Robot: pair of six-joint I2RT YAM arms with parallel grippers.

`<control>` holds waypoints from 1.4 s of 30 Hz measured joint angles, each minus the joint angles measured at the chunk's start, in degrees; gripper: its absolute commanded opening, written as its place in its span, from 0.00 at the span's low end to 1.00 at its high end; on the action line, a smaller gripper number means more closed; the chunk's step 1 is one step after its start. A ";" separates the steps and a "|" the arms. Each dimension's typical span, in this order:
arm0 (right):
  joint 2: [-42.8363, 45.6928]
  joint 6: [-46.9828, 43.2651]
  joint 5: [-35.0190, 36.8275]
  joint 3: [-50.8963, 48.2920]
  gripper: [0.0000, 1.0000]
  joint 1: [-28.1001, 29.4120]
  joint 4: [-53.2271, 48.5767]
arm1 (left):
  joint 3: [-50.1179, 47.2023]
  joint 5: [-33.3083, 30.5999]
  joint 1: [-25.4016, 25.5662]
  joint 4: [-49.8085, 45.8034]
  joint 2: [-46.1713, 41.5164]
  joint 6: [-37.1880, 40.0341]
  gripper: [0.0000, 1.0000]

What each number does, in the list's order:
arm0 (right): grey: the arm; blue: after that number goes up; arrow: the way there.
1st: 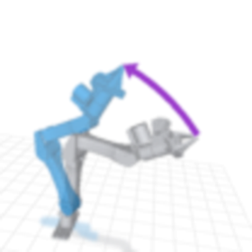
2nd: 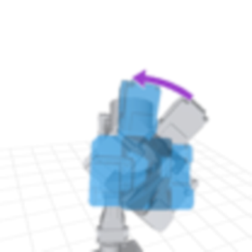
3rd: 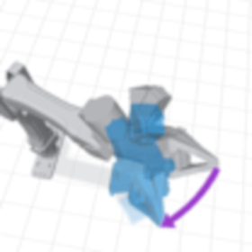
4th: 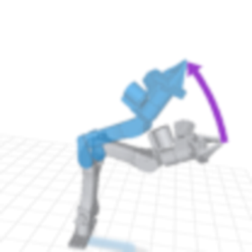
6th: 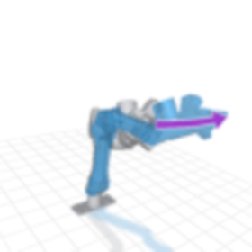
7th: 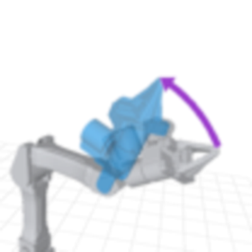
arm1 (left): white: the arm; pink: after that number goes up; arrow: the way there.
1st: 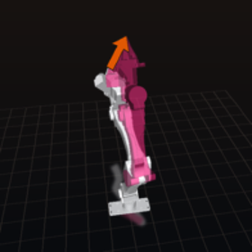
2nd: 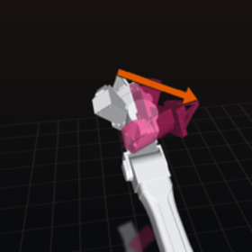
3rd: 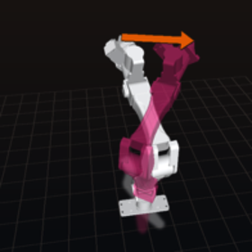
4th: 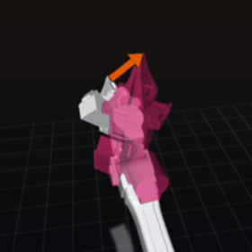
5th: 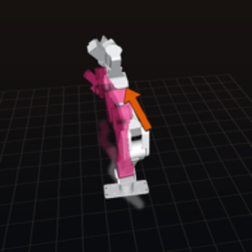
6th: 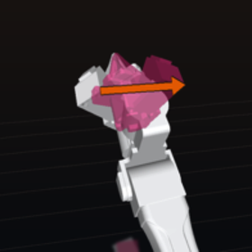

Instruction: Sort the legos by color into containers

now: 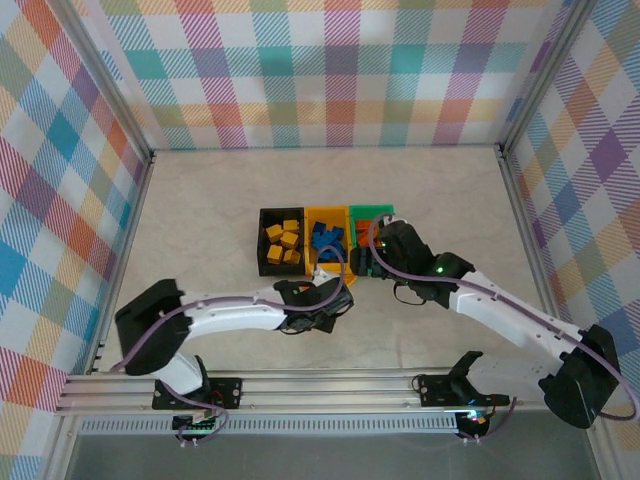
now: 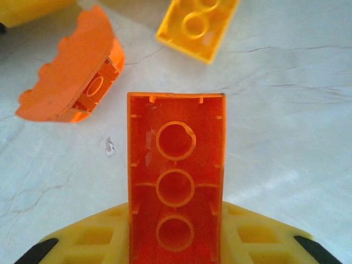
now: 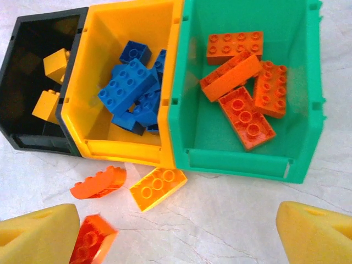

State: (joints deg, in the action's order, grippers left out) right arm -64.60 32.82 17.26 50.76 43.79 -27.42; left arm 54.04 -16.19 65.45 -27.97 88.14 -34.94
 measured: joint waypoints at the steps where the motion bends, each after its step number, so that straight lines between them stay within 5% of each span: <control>1: 0.72 0.31 0.55 -0.44 0.93 0.00 -0.15 | 0.55 -0.02 0.13 -0.85 -1.18 -0.02 0.27; 8: 5.86 3.26 5.07 -3.61 0.94 -0.02 -3.30 | 14.03 -0.83 -2.49 -3.39 0.92 2.82 0.26; 24: 9.79 5.57 7.17 -5.35 0.94 -0.66 -7.43 | 54.16 6.23 -15.04 -7.17 33.70 11.26 0.28; 32: 9.25 4.85 2.34 -6.16 0.94 -0.66 -5.66 | 57.37 9.18 -16.26 -9.27 37.38 11.02 0.76; 37: 7.80 4.17 -0.66 -6.21 0.93 -0.66 -4.35 | 56.83 9.75 -16.48 -9.29 35.52 10.58 0.82; 42: 5.09 3.78 -3.58 -6.21 0.87 -0.66 -2.45 | 46.64 9.75 -17.33 -6.19 22.88 9.31 0.96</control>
State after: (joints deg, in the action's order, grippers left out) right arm -59.51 36.60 13.67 44.56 43.13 -29.87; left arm 100.68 -6.44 48.12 -34.15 111.02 -25.63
